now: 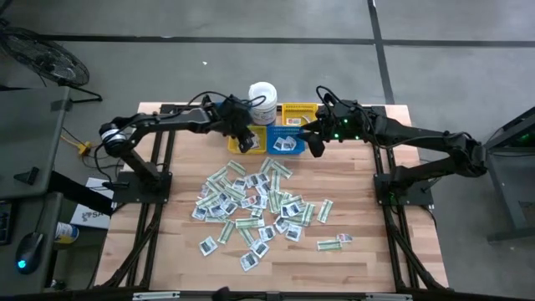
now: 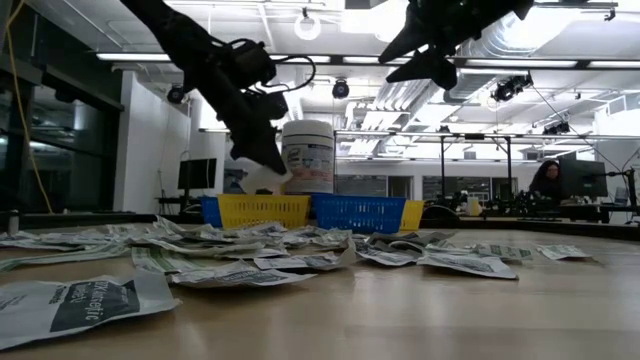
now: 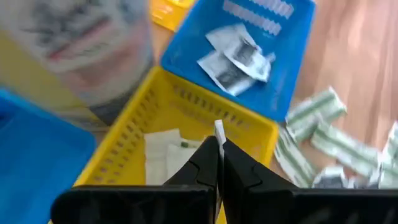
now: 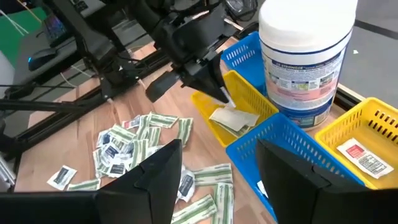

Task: Pick & Place First Aid Supplies
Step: Put the green bandage pad into the left yellow bin

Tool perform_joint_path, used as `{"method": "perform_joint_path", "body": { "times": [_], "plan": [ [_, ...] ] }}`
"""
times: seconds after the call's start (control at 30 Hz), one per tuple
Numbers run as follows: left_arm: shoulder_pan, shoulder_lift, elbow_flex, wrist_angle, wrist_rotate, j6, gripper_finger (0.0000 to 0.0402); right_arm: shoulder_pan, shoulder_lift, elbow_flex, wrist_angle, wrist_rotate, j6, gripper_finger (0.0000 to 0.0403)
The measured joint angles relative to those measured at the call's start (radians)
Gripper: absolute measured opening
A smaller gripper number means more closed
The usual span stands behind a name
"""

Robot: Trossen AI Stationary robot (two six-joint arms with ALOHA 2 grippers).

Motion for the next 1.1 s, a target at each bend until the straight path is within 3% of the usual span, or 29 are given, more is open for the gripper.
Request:
{"method": "perform_joint_path", "body": {
  "times": [0.3,0.6,1.1],
  "plan": [
    [0.0,0.001,0.0,-0.004,0.015,0.168,0.0034,0.002,0.0,0.0,-0.044,0.008,0.036,0.02],
    [0.0,-0.005,0.0,-0.017,0.025,0.194,0.0088,0.002,0.0,0.0,-0.152,-0.013,0.128,0.02],
    [0.0,-0.041,0.072,-0.223,-0.089,0.246,0.0092,0.144,0.0,0.0,-0.465,0.038,0.363,0.02]
  ]
}}
